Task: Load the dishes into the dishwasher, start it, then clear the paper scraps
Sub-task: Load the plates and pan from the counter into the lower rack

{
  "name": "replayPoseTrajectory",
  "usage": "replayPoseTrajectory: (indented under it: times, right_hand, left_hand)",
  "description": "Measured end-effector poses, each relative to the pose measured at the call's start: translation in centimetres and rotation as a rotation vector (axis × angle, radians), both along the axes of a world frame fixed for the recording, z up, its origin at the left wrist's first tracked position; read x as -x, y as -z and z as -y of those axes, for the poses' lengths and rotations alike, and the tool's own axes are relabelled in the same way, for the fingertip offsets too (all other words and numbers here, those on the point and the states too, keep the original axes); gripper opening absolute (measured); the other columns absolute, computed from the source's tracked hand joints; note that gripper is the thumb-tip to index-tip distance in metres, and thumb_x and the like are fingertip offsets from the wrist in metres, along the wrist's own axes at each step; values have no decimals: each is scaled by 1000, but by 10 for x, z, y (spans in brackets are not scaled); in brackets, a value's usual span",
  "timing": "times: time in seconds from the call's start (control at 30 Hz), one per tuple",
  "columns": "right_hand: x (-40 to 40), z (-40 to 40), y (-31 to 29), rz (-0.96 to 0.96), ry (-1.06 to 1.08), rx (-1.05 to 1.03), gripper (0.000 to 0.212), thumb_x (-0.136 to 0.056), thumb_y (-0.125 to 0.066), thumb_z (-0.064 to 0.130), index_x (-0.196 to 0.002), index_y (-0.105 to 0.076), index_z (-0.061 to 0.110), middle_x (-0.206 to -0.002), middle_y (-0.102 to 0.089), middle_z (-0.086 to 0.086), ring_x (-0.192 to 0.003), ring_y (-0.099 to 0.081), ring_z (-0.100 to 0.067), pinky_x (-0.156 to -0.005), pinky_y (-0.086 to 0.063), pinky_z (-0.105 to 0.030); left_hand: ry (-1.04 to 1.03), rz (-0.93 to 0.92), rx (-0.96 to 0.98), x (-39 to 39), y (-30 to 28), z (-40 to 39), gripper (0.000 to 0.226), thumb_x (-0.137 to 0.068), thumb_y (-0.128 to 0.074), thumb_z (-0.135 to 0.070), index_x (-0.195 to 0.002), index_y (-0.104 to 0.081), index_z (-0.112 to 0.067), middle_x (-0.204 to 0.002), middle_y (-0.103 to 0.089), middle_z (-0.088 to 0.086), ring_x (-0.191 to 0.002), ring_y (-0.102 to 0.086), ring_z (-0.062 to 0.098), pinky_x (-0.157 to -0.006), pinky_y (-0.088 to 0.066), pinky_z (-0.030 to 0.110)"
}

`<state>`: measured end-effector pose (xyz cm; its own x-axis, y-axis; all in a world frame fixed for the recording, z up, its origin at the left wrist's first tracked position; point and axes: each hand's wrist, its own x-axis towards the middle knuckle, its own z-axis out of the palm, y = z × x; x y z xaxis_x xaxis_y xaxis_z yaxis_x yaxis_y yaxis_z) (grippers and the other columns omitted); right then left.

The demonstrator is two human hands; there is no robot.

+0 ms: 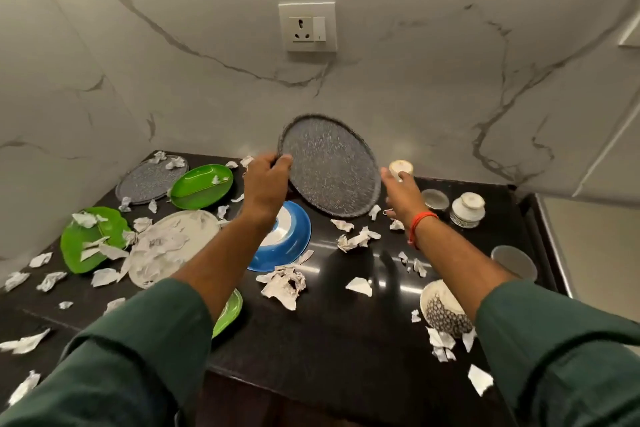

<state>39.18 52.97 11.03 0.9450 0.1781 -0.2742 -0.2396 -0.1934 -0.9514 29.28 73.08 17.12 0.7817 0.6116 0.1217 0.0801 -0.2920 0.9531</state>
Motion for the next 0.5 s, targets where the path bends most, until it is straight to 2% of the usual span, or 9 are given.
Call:
replayPoseTrajectory:
  times: [0.07,0.1,0.17,0.3,0.37,0.4,0.5]
  right_hand:
    - [17,5,-9,-12,83,-136,58,-88,-45,60,-124,-60,17,-127,-64,-9,-118,-59,-30,-104,-46,-52]
    - [28,8,-12,-11,131,-171,49,-94,-43,56,-111,-65,16,-118,-67,-6,-113,-61,-27,-105,-47,-47]
    - [50,17,-13,-25,218,-216,47,-100,-43,51,-110,-66,12,-115,-66,-4,-110,-61,-23,-104,-46,-40]
    - [101,25,-9,-35,304,-287,35,-97,-51,49,-92,-67,19,-98,-70,-5,-103,-65,-26,-99,-50,-44]
    - [128,29,-5,-60,356,-288,38,-91,-58,49,-97,-71,15,-99,-73,-5,-104,-67,-27,-101,-50,-46]
    - [142,34,-1,-77,373,-314,44,-88,-58,52,-103,-72,13,-104,-75,-6,-106,-68,-27,-101,-50,-47]
    - [190,50,3,-141,410,-466,52,-96,-47,54,-118,-69,12,-118,-71,-13,-114,-65,-30,-105,-46,-50]
  left_hand:
    - [61,-37,238,17,-2,6,26,-101,-50,-18,-80,-60,-6,-77,-55,7,-71,-56,19,-60,-59,38]
    - [100,-64,271,26,-1,8,26,-102,-48,-17,-80,-61,-9,-81,-57,5,-76,-57,18,-58,-56,34]
    - [197,-107,271,43,7,9,28,-102,-46,-21,-81,-64,-14,-85,-60,3,-82,-57,17,-60,-50,30]
    - [246,-190,374,72,27,13,36,-106,-41,-37,-88,-66,-17,-87,-68,4,-83,-62,21,-66,-50,34]
    - [246,-197,458,85,36,15,38,-105,-41,-41,-92,-68,-17,-95,-72,6,-96,-67,27,-84,-56,45]
    - [262,-193,513,94,39,18,39,-105,-41,-43,-93,-69,-18,-95,-74,6,-99,-68,27,-89,-56,45]
    - [393,-156,717,115,41,29,44,-106,-38,-48,-94,-68,-18,-92,-75,2,-93,-68,22,-80,-54,39]
